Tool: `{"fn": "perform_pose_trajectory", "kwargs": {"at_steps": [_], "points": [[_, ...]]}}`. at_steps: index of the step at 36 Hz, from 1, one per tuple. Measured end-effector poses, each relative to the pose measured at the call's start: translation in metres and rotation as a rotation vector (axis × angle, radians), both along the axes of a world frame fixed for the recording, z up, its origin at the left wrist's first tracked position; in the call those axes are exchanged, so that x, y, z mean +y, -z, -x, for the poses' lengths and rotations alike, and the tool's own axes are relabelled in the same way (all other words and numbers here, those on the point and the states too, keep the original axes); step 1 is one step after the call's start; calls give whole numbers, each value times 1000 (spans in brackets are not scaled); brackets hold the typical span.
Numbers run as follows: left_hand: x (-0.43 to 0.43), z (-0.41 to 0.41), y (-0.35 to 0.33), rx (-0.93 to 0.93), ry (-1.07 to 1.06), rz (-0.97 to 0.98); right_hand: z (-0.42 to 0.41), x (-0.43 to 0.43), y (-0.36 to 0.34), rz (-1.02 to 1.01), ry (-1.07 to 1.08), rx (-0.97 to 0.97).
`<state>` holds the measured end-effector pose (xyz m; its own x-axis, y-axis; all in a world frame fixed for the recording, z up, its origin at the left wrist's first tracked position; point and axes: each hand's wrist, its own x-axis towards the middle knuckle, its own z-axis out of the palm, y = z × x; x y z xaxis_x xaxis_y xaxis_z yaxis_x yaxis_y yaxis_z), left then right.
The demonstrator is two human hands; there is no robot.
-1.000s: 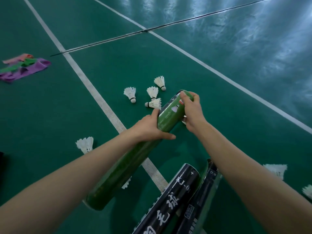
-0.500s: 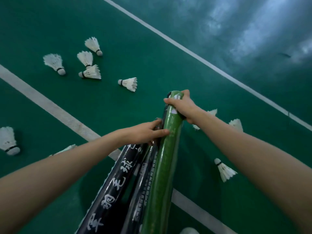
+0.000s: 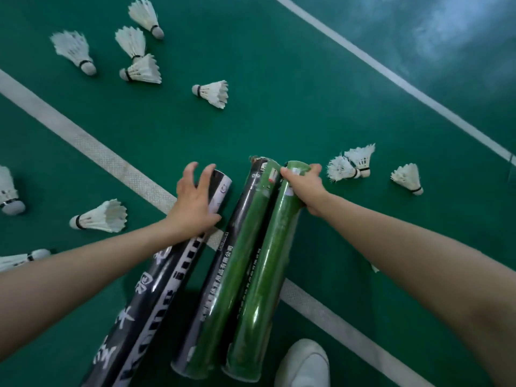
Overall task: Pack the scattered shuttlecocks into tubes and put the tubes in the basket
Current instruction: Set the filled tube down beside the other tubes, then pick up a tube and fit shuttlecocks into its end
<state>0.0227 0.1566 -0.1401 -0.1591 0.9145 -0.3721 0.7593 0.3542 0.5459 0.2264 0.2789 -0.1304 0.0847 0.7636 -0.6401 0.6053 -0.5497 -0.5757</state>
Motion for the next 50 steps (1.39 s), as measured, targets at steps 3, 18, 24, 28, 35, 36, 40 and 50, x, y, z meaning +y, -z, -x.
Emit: {"fn": "perform_pose_trajectory", "kwargs": {"at_steps": [3,18,24,28,35,36,40,50], "points": [[-1,8,6,-88,-100,123,0,-8,4,-10,0,16],[24,-20,-1,-188,-184,176,3,-20,1,-70,-131,-61],[21,-17,0,-282,-233,244,-5,-15,-2,-101,-126,-42],[23,-23,-2,-205,-246,287,-12,-6,-5,-85,-121,-22],[22,-33,-9,-103,-254,196,-21,-1,-15,-83,-122,175],[21,-33,-8,-98,-220,143,-19,0,-18,-105,-135,205],[23,-36,-10,-139,-167,92,0,2,-35,-214,-223,297],[27,10,-96,-819,-249,-113,70,30,-128,-526,-354,468]]}}
